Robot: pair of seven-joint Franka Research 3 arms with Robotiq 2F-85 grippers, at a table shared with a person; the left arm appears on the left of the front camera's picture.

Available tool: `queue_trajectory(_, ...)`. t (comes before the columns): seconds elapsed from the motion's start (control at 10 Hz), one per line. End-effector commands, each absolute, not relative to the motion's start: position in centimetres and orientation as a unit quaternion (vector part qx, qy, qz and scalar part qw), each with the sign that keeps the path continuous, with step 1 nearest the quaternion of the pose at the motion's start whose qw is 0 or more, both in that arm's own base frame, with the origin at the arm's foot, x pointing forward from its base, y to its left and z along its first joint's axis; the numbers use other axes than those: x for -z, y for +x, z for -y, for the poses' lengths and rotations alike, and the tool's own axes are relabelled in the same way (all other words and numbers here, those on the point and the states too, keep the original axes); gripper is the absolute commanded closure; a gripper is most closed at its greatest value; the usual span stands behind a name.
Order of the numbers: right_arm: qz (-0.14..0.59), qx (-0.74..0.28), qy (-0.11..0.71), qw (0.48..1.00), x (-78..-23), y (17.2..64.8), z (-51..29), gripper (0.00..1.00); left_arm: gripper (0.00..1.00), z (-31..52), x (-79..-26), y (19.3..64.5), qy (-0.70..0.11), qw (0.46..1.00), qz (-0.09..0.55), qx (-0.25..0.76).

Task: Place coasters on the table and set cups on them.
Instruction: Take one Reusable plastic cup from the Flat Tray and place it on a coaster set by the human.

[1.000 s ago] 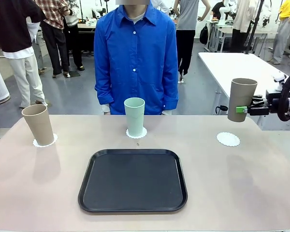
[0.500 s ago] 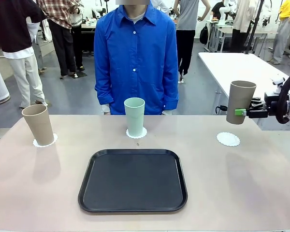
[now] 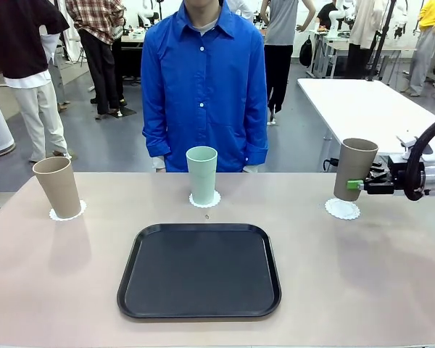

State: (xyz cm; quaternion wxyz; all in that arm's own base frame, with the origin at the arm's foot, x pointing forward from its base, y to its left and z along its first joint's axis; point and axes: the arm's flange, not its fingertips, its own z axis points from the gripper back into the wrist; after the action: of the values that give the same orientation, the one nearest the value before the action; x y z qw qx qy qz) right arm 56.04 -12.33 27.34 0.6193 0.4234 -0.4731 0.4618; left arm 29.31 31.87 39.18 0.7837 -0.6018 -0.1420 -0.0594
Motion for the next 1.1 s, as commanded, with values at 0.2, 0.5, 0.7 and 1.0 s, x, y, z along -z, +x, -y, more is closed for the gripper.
queue_trajectory(0.2, 0.475, -0.492, 0.412, 0.602, -25.2, 58.5, 13.1, 0.19, 0.0, -31.7, -39.5, 29.2, -0.599, 0.787, 0.139, 0.051)
queue_trajectory(0.5, 0.468, -0.496, 0.416, 0.602, -24.0, 58.5, 13.1, 0.19, 0.0, -31.7, -39.5, 29.2, -0.599, 0.787, 0.139, 0.051)
queue_trajectory(0.7, 0.465, -0.492, 0.42, 0.605, -23.4, 57.9, 13.0, 0.19, 0.0, -31.7, -39.5, 29.2, -0.599, 0.787, 0.139, 0.051)
queue_trajectory(1.0, 0.461, -0.5, 0.42, 0.601, -24.0, 56.4, 12.7, 0.19, 0.0, -31.7, -39.5, 29.2, -0.599, 0.787, 0.139, 0.051)
